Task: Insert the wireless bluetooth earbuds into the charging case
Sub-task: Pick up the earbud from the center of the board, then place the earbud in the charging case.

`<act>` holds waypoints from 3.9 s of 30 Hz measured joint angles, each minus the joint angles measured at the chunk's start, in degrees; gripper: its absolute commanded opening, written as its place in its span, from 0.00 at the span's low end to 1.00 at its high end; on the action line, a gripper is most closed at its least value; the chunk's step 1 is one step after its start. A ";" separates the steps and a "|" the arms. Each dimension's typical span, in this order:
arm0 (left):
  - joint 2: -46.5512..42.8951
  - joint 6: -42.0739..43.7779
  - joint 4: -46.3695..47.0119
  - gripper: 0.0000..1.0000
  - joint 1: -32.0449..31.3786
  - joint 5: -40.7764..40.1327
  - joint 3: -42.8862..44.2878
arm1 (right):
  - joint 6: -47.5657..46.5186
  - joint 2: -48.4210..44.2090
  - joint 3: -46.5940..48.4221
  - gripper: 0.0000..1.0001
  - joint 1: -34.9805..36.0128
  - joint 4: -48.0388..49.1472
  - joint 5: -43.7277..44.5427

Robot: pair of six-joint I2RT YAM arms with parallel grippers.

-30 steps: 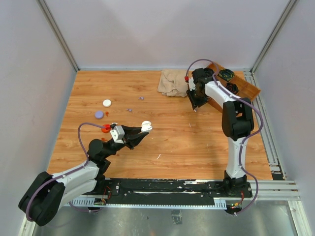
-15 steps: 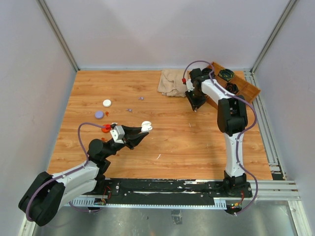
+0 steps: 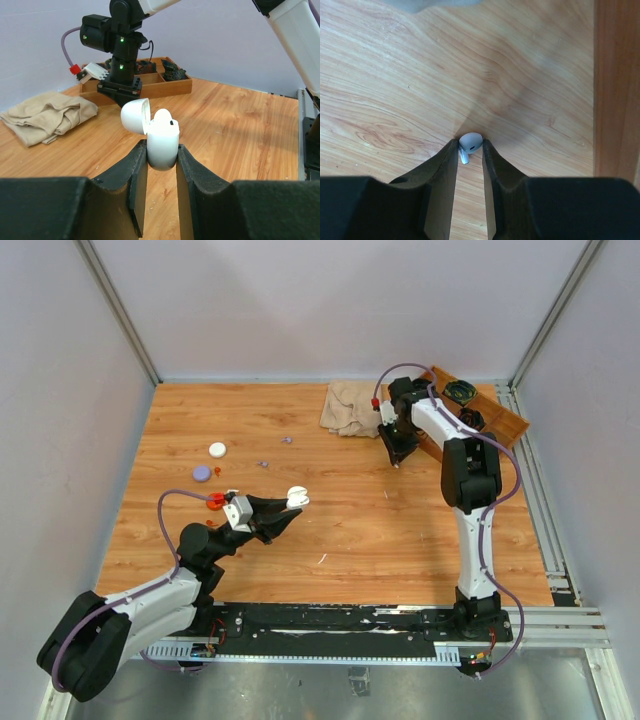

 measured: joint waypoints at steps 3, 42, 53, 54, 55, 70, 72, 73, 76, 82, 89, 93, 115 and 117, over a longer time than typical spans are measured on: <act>-0.02 0.00 -0.02 0.00 0.00 0.00 0.00 | 0.00 0.37 0.50 0.26 -0.26 -0.35 -0.42; 2.08 0.26 2.03 0.00 0.00 -0.02 0.00 | 6.05 -21.27 -23.80 0.10 6.25 12.24 -5.05; 4.07 1.27 3.98 0.00 0.00 0.02 0.02 | 10.14 -42.93 -34.56 0.07 14.78 23.26 -5.42; 4.26 1.31 4.02 0.00 0.00 0.07 0.04 | 10.51 -44.70 -35.58 0.07 15.65 24.46 -5.57; 4.44 1.31 4.04 0.00 0.00 0.07 0.13 | 10.93 -46.62 -36.76 0.07 16.59 25.86 -5.62; 8.50 0.90 7.91 0.00 0.00 2.47 2.14 | 16.06 -66.34 -51.39 0.05 29.88 48.50 -9.55; 8.72 0.37 8.39 0.00 0.00 2.75 2.40 | 16.41 -67.21 -52.81 0.05 31.32 51.60 -10.16; 8.74 -0.07 8.81 0.00 0.00 2.93 2.60 | 16.52 -67.54 -53.59 0.05 32.09 53.24 -10.49; 8.72 -0.94 9.68 0.00 0.00 3.41 2.99 | 16.70 -67.84 -55.52 0.05 34.01 57.46 -10.97; 8.46 -2.91 10.80 0.00 0.00 4.20 3.43 | 16.81 -67.58 -58.66 0.05 37.42 64.59 -11.23; 7.37 -4.57 11.50 0.00 0.00 4.68 3.48 | 16.81 -66.05 -59.32 0.05 39.32 69.99 -11.56; 6.69 -5.40 12.15 0.00 0.00 4.72 3.48 | 16.81 -65.24 -59.65 0.05 39.91 71.36 -11.56; 6.43 -8.48 13.38 0.00 0.00 3.69 3.48 | 16.70 -63.76 -60.78 0.05 39.91 75.10 -12.48; 6.67 -8.98 14.21 0.00 0.00 3.39 3.48 | 16.68 -63.76 -61.05 0.05 39.91 75.23 -12.94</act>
